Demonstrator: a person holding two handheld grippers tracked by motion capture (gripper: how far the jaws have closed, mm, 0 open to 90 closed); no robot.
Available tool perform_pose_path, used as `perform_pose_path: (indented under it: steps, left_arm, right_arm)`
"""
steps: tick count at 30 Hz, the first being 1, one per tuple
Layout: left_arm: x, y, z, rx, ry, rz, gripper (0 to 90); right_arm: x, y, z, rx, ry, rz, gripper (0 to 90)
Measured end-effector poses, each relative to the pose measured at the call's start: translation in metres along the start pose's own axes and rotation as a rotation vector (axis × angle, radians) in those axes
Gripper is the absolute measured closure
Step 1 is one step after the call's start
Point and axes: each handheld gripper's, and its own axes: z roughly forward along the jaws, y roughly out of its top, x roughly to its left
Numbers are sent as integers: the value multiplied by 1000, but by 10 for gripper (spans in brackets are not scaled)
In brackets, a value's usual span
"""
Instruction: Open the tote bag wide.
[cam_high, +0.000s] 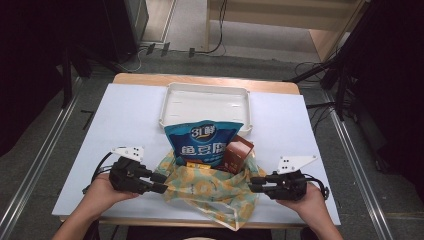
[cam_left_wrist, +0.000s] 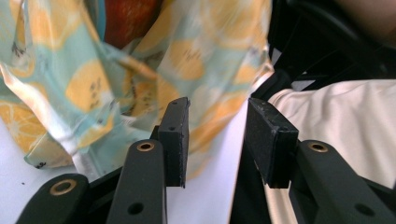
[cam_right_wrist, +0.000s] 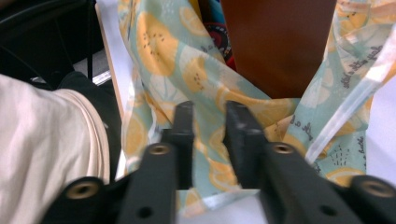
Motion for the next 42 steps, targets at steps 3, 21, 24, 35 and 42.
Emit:
perform_pose_path:
  steps: [3,21,24,35,42]
  left_arm:
    - [-1,1,-8,-50,2,0,632]
    - [-4,53,14,-64,77,35,864]
    - [-2,54,17,-50,91,28,872]
    - [5,59,26,-47,112,15,877]
    - [2,49,28,-26,69,7,875]
  right_arm:
    - [0,3,0,8,2,33,882]
    - [11,33,20,-47,-26,12,900]
    - [14,37,24,-46,-25,5,900]
    - [20,48,35,-47,-19,-11,900]
    - [18,46,36,-46,-20,2,900]
